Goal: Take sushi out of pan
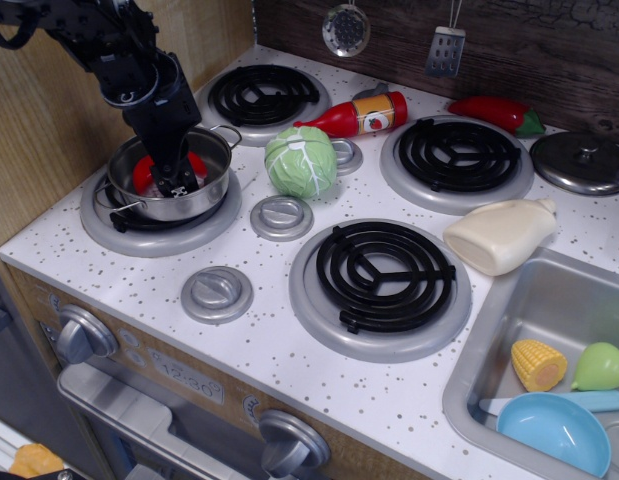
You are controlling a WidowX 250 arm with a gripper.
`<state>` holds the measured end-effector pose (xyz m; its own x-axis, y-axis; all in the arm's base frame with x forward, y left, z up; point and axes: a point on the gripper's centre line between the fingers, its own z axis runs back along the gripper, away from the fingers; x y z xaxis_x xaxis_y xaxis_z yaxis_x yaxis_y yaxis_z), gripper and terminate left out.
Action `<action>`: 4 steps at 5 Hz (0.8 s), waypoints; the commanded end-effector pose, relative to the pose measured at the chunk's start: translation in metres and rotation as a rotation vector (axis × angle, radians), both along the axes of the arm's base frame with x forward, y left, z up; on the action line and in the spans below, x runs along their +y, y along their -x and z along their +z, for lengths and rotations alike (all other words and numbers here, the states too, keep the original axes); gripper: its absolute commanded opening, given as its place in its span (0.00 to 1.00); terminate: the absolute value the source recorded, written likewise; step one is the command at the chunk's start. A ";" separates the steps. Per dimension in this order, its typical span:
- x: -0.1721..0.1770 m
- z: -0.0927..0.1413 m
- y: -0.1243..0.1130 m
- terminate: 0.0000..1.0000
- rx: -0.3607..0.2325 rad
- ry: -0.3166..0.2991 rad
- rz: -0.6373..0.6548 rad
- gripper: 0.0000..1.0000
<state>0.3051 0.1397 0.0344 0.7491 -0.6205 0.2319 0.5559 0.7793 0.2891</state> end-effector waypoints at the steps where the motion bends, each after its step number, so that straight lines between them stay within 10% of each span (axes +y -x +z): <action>1: 0.006 0.006 -0.005 0.00 -0.026 0.005 0.034 0.00; 4: -0.037 0.096 -0.012 0.00 0.118 -0.168 0.044 0.00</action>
<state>0.3164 0.0734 0.1153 0.8275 -0.5609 0.0260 0.5344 0.8009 0.2700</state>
